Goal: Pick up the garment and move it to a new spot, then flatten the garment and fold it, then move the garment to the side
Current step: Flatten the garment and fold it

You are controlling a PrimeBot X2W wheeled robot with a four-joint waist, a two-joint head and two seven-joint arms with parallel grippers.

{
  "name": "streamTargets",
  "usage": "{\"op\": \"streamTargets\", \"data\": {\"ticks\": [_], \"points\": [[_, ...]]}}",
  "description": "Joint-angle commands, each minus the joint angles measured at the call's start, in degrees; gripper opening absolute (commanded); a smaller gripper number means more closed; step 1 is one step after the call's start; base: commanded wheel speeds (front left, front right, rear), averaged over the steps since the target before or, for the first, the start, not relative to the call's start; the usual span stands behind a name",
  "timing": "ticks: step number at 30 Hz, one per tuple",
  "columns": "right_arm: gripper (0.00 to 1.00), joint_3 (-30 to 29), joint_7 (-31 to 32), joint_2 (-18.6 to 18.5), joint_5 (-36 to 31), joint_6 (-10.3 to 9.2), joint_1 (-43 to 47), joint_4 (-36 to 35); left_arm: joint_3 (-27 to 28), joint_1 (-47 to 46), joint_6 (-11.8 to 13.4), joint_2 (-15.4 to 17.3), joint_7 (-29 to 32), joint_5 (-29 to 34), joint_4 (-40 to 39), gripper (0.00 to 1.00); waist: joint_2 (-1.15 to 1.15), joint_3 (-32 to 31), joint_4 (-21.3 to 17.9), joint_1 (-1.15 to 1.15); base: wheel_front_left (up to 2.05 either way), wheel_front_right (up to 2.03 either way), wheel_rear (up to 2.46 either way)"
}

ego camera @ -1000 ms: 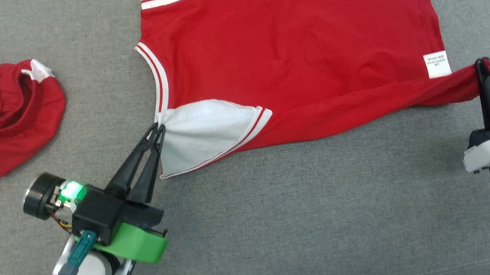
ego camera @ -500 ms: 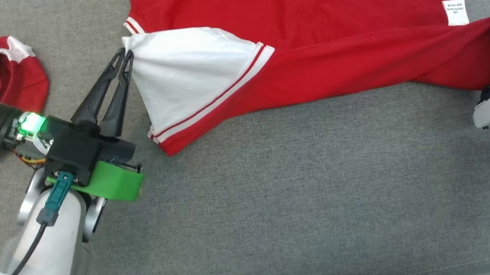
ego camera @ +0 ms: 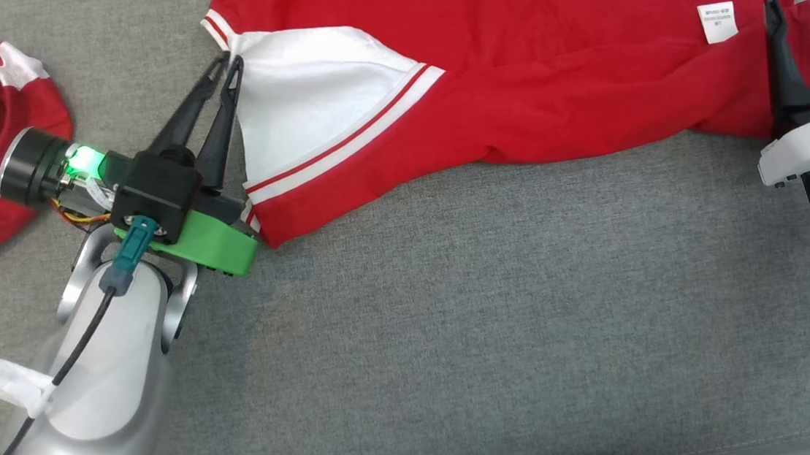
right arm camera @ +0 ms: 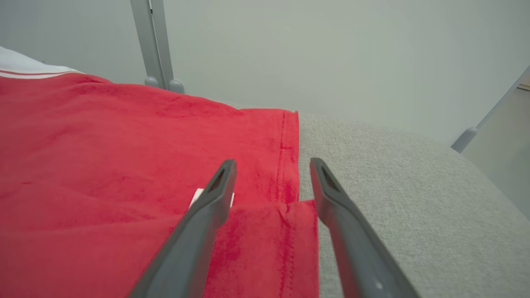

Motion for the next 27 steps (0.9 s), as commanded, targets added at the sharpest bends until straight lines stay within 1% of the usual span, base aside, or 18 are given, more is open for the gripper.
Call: {"op": "streamTargets", "data": {"ticks": [1,3,4,6,9,12,14,18,20,22,27], "points": [[1.00,-0.5,-0.2,0.5,-0.8,-0.10,1.3,-1.2,1.2,0.8,1.3,-0.9,-0.5,-1.6,-0.1,1.00,-0.01,-1.6,0.0,0.00,0.00,0.00,0.00],[1.00,-1.6,-0.2,0.9,-1.4,-0.10,3.1,-3.3,2.8,3.3,2.8,-2.0,-0.4,-2.9,-1.6,1.00,-0.01,-3.1,0.1,0.00,0.00,0.00,0.00],[1.00,-2.0,-0.2,1.4,-1.6,-0.10,4.3,-4.5,4.0,5.4,3.6,-2.8,-0.4,-4.5,-2.6,1.00,-0.01,-4.0,0.1,0.00,0.00,0.00,0.00],[1.00,-2.4,-0.2,2.4,-1.8,-0.10,6.6,-6.3,5.6,10.1,4.1,-4.1,-0.4,-7.1,-4.1,1.00,-0.01,-5.8,-0.1,0.00,0.00,0.00,0.00],[1.00,-3.1,-0.2,3.4,-1.8,-0.10,9.7,-8.3,7.1,17.0,4.3,-5.8,-0.4,-10.9,-5.1,1.00,-0.01,-8.1,-0.2,0.00,0.00,0.00,0.00],[1.00,-3.3,-0.2,4.6,-1.6,-0.10,13.2,-9.6,7.7,23.5,3.6,-7.9,-0.4,-15.2,-4.3,1.00,-0.01,-10.2,-0.2,0.00,0.00,0.00,0.00],[1.00,-3.4,-0.2,5.1,-1.1,-0.10,14.7,-10.0,7.8,26.0,2.9,-9.3,0.4,-18.0,-3.4,1.00,-0.01,-11.2,-0.2,0.00,0.00,0.00,0.00],[1.00,-3.3,-0.2,5.9,-1.2,-0.10,16.7,-10.1,7.1,26.8,1.1,-11.0,3.2,-23.4,-2.0,1.00,-0.01,-12.1,-0.3,0.00,0.00,0.00,0.00],[1.00,-3.1,-0.2,6.1,-1.3,-0.10,17.0,-10.0,7.0,25.6,0.7,-11.1,4.7,-24.5,-1.0,1.00,-0.01,-12.3,-0.7,0.00,0.00,0.00,0.00],[1.00,-2.8,-0.2,6.0,-1.2,-0.10,16.7,-9.9,7.1,24.6,0.7,-11.3,6.1,-25.6,0.0,1.00,-0.01,-12.3,-1.2,0.00,0.00,0.00,0.00],[1.00,-2.6,-0.2,5.7,-0.7,-0.10,15.7,-10.2,7.9,22.3,2.0,-11.2,9.2,-26.8,2.8,1.00,-0.01,-11.8,-2.5,0.00,0.00,0.00,0.00]]}}
